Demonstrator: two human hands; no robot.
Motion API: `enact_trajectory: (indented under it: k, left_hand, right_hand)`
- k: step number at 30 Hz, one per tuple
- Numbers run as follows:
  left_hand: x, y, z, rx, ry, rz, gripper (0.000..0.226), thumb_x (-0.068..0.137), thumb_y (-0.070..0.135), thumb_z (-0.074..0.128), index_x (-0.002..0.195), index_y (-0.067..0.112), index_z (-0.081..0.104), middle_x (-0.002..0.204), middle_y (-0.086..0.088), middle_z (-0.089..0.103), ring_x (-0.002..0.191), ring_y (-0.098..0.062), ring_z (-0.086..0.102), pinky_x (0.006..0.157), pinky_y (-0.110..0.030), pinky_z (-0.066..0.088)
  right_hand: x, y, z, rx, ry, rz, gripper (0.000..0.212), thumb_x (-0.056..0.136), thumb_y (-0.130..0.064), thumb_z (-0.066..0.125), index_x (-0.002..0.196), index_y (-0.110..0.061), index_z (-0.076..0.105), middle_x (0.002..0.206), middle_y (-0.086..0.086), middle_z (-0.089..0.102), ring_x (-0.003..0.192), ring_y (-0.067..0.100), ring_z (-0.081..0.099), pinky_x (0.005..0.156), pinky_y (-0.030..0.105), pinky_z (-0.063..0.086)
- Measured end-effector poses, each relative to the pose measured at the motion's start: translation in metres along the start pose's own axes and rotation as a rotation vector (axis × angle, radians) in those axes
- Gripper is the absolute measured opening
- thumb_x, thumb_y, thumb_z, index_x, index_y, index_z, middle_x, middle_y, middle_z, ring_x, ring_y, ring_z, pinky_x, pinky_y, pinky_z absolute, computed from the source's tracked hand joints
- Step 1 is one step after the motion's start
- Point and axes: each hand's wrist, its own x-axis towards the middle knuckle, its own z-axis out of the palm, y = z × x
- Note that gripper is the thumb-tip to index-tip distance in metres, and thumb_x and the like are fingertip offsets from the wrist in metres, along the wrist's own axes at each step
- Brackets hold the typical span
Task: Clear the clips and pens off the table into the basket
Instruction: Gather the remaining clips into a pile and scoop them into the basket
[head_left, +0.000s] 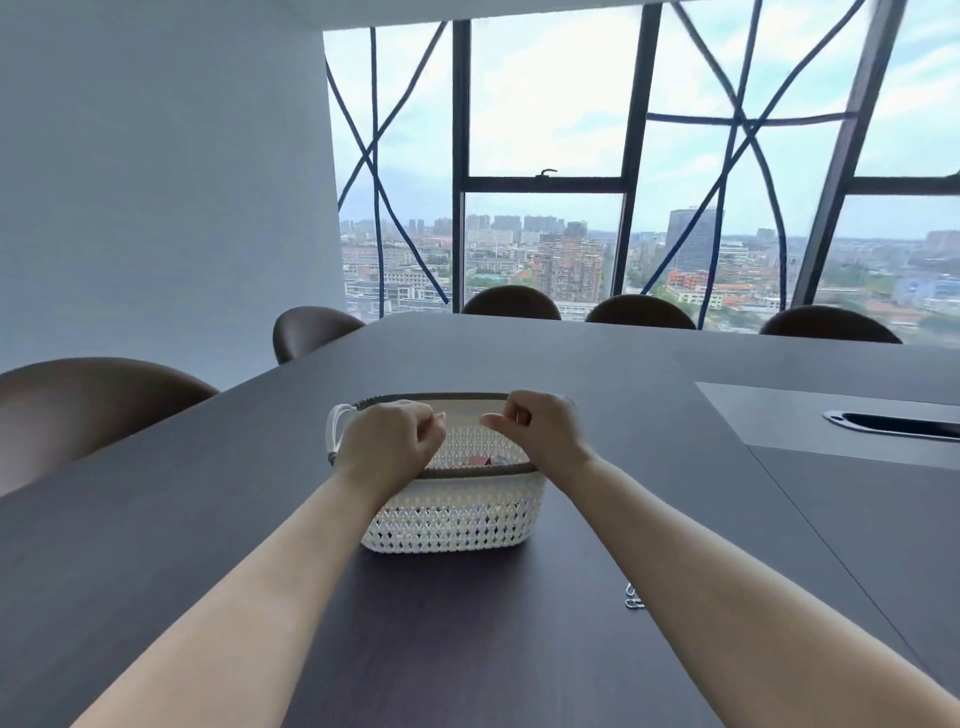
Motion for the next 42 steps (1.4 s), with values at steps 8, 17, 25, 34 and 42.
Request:
enact_trajectory:
  k: [8, 17, 25, 34, 42]
  left_hand:
    - [-0.020, 0.001, 0.006, 0.019, 0.072, -0.049, 0.042, 0.085, 0.041, 0.025, 0.053, 0.019, 0.042, 0.057, 0.005, 0.047, 0.055, -0.021, 0.050, 0.066, -0.034, 0.041]
    - [-0.030, 0.041, -0.001, 0.035, 0.080, 0.237, 0.034, 0.079, 0.035, 0.035, 0.083, 0.014, 0.062, 0.085, -0.002, 0.067, 0.081, -0.024, 0.065, 0.072, -0.034, 0.050]
    - [-0.069, 0.137, 0.074, -0.088, -0.532, 0.453, 0.038, 0.092, 0.034, 0.043, 0.126, 0.020, 0.053, 0.133, 0.003, 0.049, 0.126, -0.017, 0.043, 0.102, -0.032, 0.040]
    - [-0.088, 0.162, 0.105, -0.252, -0.689, 0.281, 0.042, 0.097, 0.030, 0.038, 0.137, 0.018, 0.043, 0.149, 0.005, 0.034, 0.139, -0.011, 0.028, 0.112, -0.023, 0.025]
    - [-0.090, 0.156, 0.102, -0.169, -0.515, 0.191, 0.033, 0.091, 0.040, 0.050, 0.117, 0.024, 0.063, 0.111, 0.001, 0.055, 0.109, -0.017, 0.051, 0.094, -0.029, 0.042]
  right_hand:
    - [-0.004, -0.004, -0.007, -0.069, -0.088, -0.037, 0.039, 0.088, -0.034, 0.058, 0.077, 0.002, 0.069, 0.090, 0.009, 0.066, 0.079, 0.023, 0.060, 0.073, 0.030, 0.047]
    - [-0.073, 0.035, -0.061, -0.108, 0.074, -0.012, 0.024, 0.090, -0.016, 0.053, 0.113, -0.015, 0.060, 0.118, -0.001, 0.062, 0.107, 0.018, 0.055, 0.086, 0.025, 0.039]
    - [-0.183, 0.132, -0.127, -0.332, -0.250, 0.311, 0.027, 0.089, -0.021, 0.055, 0.114, -0.015, 0.062, 0.113, -0.001, 0.063, 0.108, 0.016, 0.055, 0.094, 0.025, 0.040]
    - [-0.199, 0.147, -0.123, -0.284, -0.294, 0.302, 0.026, 0.091, -0.016, 0.054, 0.114, -0.020, 0.066, 0.119, -0.003, 0.060, 0.111, 0.017, 0.048, 0.096, 0.024, 0.038]
    - [-0.175, 0.144, -0.105, -0.146, -0.268, 0.328, 0.027, 0.086, -0.011, 0.061, 0.113, -0.012, 0.066, 0.108, 0.004, 0.062, 0.093, 0.020, 0.057, 0.083, 0.020, 0.042]
